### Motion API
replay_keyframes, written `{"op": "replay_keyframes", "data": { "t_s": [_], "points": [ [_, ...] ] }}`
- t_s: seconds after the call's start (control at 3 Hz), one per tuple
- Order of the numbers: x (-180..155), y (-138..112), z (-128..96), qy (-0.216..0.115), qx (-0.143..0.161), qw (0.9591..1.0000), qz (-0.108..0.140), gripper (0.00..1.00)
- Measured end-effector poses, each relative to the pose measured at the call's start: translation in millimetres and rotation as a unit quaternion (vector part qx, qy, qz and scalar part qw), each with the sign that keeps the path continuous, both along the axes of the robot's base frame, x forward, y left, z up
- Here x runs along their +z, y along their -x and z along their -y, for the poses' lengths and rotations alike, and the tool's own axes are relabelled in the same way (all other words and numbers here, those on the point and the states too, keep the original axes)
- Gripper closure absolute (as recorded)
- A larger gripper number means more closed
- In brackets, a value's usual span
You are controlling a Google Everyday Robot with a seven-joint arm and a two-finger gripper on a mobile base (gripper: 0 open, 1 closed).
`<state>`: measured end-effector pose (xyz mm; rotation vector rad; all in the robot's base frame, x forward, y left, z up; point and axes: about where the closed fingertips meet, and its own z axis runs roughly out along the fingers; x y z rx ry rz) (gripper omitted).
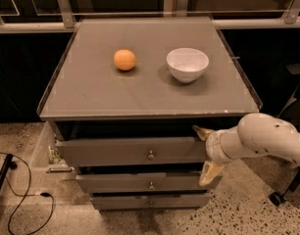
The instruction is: Open top drawer
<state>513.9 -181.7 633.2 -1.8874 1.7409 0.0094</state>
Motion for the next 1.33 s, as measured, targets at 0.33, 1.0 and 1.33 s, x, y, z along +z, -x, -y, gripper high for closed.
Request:
{"op": "replay_keyframes", "data": {
  "t_s": [0.33,1.0,1.33],
  "points": [
    [-8.8,-7.5,-2.1,-0.009,0.003,1.0,-0.002,0.0],
    [-9.0,-7.5,-2.2,-0.009,0.003,1.0,-0.002,0.42],
    [-5.8,-2.6,0.6,-0.013,0.008,0.9999,-0.007,0.65]
  ]
}}
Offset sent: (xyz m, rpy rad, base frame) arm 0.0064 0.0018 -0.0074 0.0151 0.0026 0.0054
